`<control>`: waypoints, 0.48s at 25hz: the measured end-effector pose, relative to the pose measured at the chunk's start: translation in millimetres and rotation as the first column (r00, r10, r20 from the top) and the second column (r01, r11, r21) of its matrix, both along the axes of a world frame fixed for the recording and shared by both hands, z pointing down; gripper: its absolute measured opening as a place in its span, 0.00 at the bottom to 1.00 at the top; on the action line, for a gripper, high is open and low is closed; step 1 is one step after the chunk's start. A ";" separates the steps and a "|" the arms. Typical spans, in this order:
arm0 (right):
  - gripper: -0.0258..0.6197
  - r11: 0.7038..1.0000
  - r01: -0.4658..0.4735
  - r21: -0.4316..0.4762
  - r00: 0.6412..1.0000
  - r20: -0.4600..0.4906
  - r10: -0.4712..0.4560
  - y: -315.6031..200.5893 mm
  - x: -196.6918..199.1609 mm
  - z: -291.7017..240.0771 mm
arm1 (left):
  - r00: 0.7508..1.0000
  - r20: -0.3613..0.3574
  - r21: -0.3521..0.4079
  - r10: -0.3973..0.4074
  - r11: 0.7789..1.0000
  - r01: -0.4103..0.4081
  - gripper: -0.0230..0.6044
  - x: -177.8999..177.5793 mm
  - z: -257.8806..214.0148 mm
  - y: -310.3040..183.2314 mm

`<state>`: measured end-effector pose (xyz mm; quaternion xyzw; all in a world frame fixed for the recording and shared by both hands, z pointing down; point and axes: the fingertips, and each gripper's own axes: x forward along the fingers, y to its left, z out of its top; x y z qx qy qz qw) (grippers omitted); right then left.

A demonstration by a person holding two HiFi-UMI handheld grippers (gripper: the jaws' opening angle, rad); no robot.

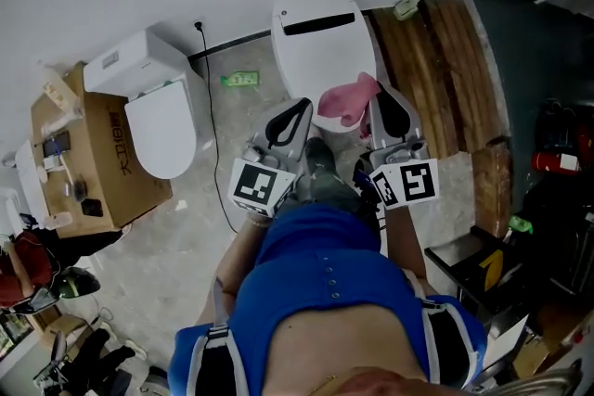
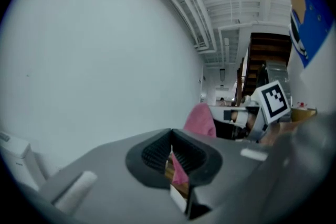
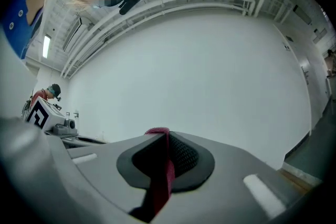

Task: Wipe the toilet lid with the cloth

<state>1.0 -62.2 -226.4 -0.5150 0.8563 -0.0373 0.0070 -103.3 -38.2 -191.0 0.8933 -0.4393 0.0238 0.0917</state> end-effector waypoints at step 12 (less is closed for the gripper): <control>0.06 0.989 0.136 -0.050 0.991 -0.013 -0.137 -127.2 26.4 39.0 | 0.994 0.042 -0.057 -0.097 0.993 0.099 0.04 20.9 41.6 -106.5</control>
